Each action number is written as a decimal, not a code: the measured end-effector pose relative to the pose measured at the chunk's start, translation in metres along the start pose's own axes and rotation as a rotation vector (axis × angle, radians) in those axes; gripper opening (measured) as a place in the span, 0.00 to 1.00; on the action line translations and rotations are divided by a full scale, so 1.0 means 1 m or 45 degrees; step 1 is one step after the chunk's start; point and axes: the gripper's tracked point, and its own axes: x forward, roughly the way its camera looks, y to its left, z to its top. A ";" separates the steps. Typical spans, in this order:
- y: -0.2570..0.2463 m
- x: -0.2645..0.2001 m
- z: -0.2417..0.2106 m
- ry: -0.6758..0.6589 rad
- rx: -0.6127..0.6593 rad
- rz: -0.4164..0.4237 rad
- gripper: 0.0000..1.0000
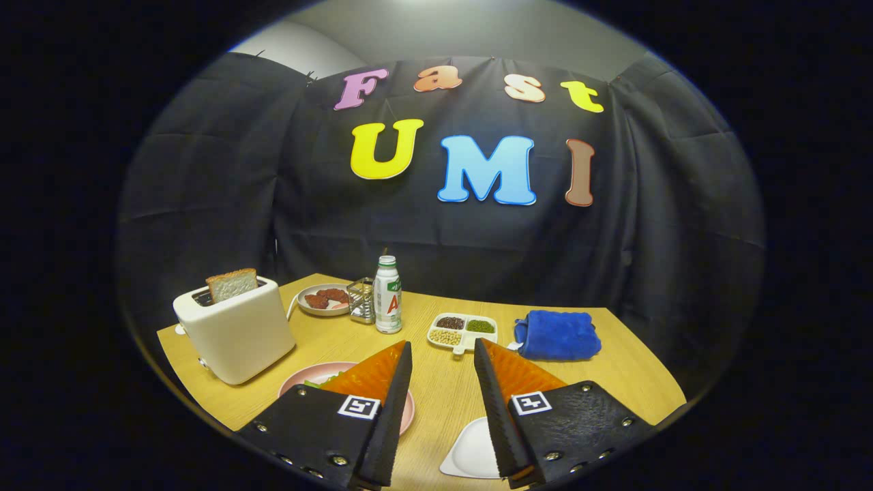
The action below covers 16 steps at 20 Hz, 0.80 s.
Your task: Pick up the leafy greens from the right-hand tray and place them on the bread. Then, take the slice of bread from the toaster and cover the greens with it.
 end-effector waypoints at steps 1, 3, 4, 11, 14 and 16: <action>0.002 -0.004 0.010 -0.021 0.004 0.009 0.56; 0.012 -0.015 0.032 -0.060 0.001 0.052 0.56; 0.021 -0.019 0.043 -0.076 -0.002 0.080 0.56; 0.120 -0.031 0.098 -0.145 0.057 0.350 0.56; 0.169 -0.026 0.101 -0.139 0.082 0.419 0.56; 0.205 -0.021 0.094 -0.120 0.091 0.461 0.56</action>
